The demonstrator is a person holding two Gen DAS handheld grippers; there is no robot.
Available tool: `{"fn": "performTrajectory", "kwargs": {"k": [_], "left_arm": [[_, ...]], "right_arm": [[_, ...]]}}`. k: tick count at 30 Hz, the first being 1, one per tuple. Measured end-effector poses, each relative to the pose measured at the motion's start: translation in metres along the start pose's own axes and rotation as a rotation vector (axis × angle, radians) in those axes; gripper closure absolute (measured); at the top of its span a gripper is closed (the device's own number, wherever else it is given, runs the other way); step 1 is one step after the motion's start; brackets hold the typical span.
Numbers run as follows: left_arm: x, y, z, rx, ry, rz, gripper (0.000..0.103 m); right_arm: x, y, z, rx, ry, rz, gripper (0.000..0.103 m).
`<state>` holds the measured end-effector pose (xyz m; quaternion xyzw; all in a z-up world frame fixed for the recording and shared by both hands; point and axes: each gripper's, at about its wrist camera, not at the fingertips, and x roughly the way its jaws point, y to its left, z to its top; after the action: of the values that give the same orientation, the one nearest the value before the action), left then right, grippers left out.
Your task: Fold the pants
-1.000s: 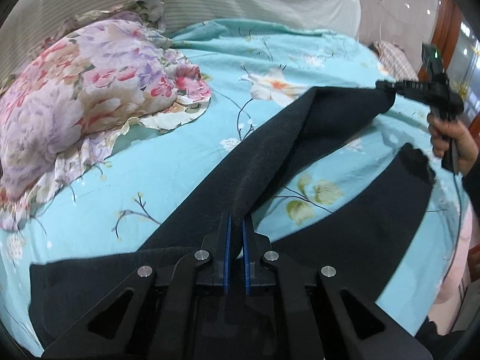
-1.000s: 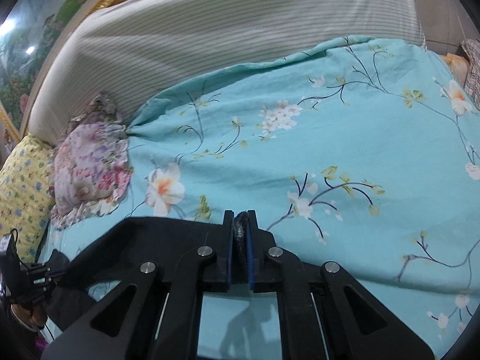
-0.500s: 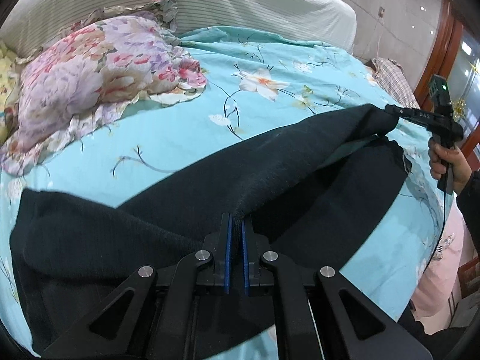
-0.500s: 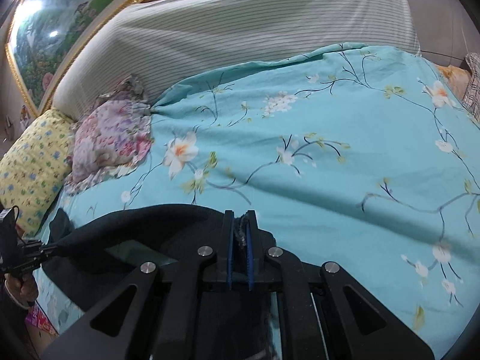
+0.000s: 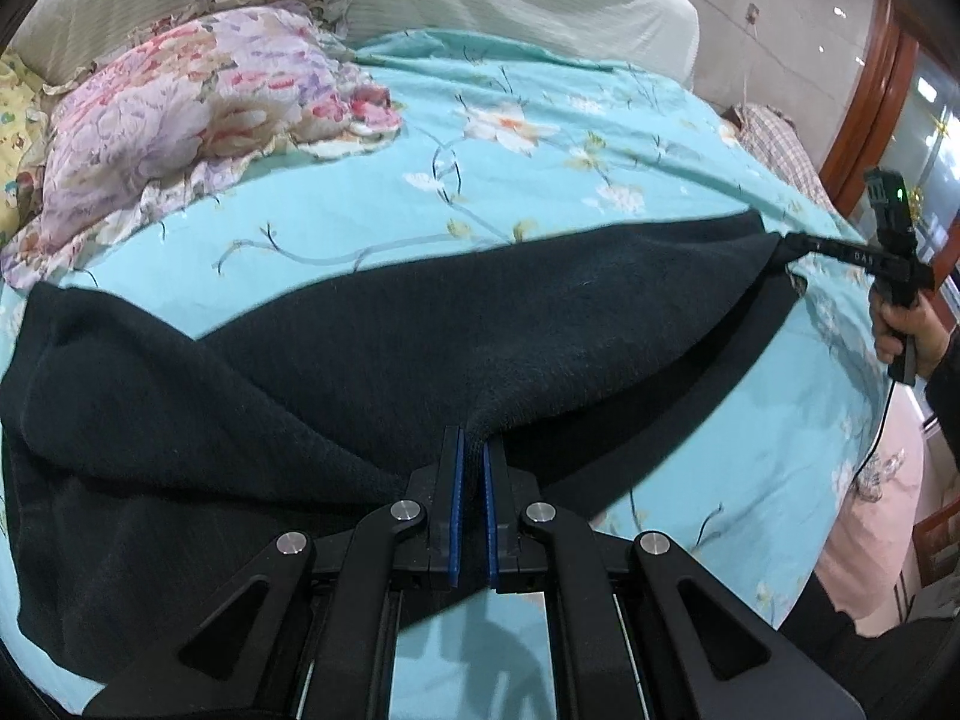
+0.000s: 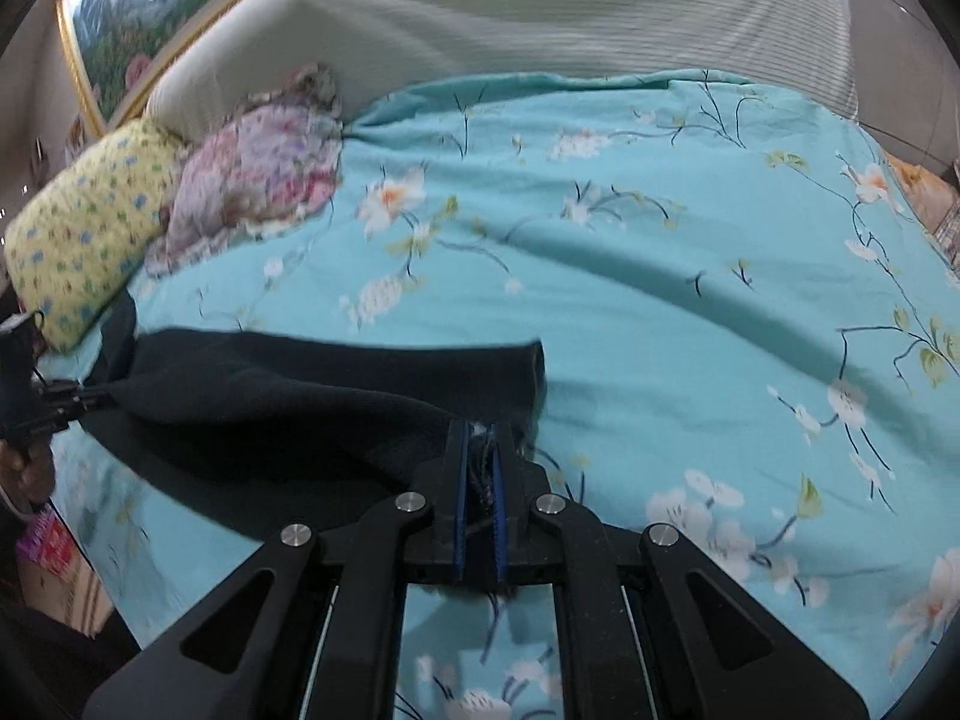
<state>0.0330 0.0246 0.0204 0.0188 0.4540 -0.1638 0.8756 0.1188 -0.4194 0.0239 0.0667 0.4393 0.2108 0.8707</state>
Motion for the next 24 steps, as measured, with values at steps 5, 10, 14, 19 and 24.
{"fn": "performTrajectory", "kwargs": {"k": [5,10,14,19,24], "left_arm": [[0.01,-0.001,-0.014,0.008,0.03,-0.001,0.099],[0.009,0.004,-0.02,-0.011,0.025,-0.011,0.099],[0.007,0.003,-0.023,-0.012,0.017,-0.015,0.099],[0.009,0.005,-0.026,-0.025,0.043,-0.027,0.097],[0.0,0.019,-0.027,-0.121,0.059,-0.062,0.088]], "right_arm": [[0.003,0.0,-0.004,-0.031,0.029,-0.032,0.095],[0.003,0.006,-0.009,-0.061,0.048,-0.053,0.095],[-0.003,0.005,-0.015,-0.053,0.052,-0.051,0.095],[-0.002,0.004,-0.02,-0.011,0.08,-0.052,0.093],[-0.016,0.021,-0.019,0.004,0.027,-0.086,0.04]]}}
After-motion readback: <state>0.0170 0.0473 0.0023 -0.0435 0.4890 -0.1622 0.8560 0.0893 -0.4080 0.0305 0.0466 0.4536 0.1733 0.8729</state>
